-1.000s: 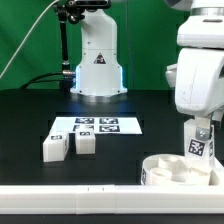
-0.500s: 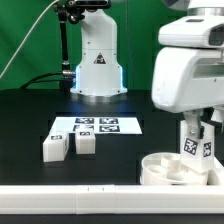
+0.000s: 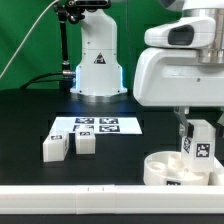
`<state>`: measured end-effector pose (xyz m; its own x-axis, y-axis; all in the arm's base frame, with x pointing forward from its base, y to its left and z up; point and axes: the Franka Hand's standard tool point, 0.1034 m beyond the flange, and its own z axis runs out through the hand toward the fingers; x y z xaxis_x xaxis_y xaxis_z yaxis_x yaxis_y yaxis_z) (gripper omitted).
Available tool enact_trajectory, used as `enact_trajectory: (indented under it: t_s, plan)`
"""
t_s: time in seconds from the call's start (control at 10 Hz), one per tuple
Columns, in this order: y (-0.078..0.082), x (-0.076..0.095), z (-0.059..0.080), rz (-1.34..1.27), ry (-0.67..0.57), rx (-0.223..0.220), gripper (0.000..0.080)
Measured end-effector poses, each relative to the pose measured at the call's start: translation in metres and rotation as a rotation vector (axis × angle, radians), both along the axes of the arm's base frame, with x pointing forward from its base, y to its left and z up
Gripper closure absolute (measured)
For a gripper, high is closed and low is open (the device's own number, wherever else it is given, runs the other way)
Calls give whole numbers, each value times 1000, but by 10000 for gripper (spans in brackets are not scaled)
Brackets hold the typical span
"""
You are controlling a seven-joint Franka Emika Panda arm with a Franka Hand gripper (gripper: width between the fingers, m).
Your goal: Assemble stool
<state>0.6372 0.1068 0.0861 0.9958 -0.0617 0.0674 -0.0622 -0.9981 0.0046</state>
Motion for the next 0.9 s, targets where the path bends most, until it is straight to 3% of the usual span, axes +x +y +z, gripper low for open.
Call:
enact_trajectory:
  t_s: [0.9]
  plan:
    - [2, 2, 0, -595, -16, 58, 461]
